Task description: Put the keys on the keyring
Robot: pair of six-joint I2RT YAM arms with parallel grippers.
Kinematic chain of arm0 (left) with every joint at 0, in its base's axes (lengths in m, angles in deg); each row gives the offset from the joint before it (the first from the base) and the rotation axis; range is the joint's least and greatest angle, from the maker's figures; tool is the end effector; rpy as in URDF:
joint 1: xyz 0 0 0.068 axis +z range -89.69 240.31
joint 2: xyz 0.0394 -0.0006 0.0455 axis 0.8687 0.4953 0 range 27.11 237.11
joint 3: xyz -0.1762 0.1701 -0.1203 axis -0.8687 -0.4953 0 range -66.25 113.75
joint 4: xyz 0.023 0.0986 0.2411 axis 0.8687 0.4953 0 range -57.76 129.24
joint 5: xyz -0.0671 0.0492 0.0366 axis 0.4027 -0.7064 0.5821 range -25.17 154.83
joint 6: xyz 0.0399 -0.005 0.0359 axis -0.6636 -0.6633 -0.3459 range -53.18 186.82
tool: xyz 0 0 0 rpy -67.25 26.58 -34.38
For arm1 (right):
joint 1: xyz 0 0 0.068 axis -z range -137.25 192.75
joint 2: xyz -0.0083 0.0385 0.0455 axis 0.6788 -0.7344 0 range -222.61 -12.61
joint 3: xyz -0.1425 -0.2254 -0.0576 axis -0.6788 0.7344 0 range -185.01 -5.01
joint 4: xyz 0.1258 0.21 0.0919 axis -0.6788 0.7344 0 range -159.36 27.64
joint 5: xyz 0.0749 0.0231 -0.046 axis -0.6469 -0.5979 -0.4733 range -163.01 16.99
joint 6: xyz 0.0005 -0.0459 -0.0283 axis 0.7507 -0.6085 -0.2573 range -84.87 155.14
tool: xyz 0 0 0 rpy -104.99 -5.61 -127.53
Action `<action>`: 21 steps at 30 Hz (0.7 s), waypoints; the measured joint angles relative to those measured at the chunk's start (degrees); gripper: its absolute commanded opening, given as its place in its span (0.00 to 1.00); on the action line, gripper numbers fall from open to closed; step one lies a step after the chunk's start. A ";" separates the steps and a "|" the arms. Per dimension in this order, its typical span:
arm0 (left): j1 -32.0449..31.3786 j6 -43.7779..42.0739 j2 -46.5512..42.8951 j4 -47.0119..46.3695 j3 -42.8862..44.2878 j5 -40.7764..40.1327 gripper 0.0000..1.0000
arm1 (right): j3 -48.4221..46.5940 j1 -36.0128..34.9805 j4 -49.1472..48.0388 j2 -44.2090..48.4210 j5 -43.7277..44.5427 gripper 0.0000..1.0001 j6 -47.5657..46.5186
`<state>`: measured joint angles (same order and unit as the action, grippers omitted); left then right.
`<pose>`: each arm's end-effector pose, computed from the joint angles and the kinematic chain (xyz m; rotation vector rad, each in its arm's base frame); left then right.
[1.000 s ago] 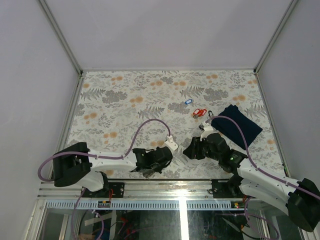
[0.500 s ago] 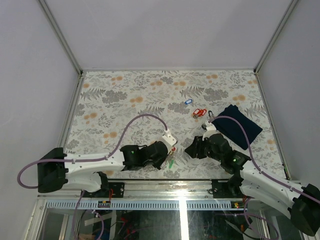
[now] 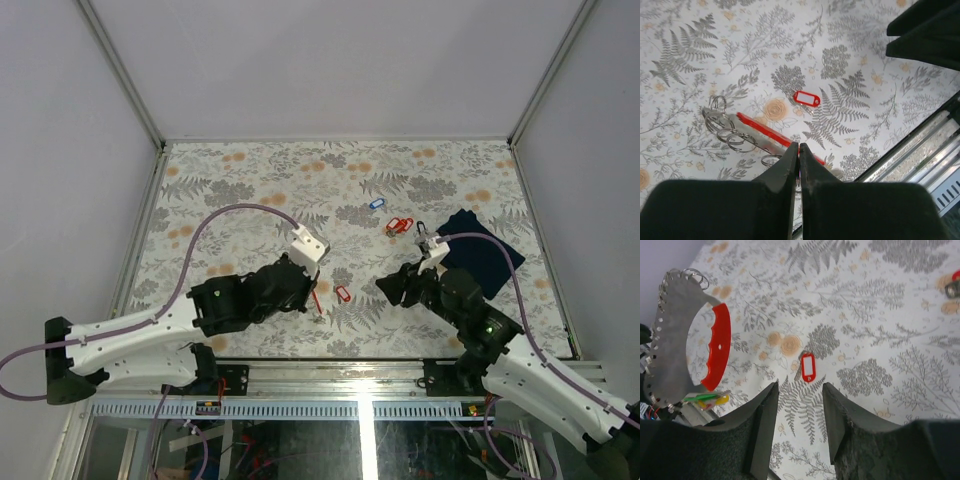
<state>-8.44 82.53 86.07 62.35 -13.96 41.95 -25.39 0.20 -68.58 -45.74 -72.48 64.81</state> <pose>0.0925 -0.1998 0.3069 0.7730 2.0421 -0.4058 0.1164 0.1064 0.2366 -0.2058 1.8864 0.8743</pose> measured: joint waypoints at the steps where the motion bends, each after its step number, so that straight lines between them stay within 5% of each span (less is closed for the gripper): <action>1: 0.59 -0.15 -0.70 0.09 0.26 0.15 0.00 | 0.04 0.00 -0.72 1.11 -0.15 0.43 -1.09; 7: 4.09 -0.37 -3.52 0.15 1.57 2.34 0.00 | 0.09 0.00 -5.86 6.25 -1.36 0.36 -6.67; 21: 5.44 0.48 -2.60 0.15 4.26 4.98 0.00 | 0.00 -0.07 -9.01 5.03 -8.81 0.39 -13.73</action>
<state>-3.00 83.01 83.46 62.50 -9.69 46.94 -25.39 0.14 -77.59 -40.71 -81.29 51.08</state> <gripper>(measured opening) 0.003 0.374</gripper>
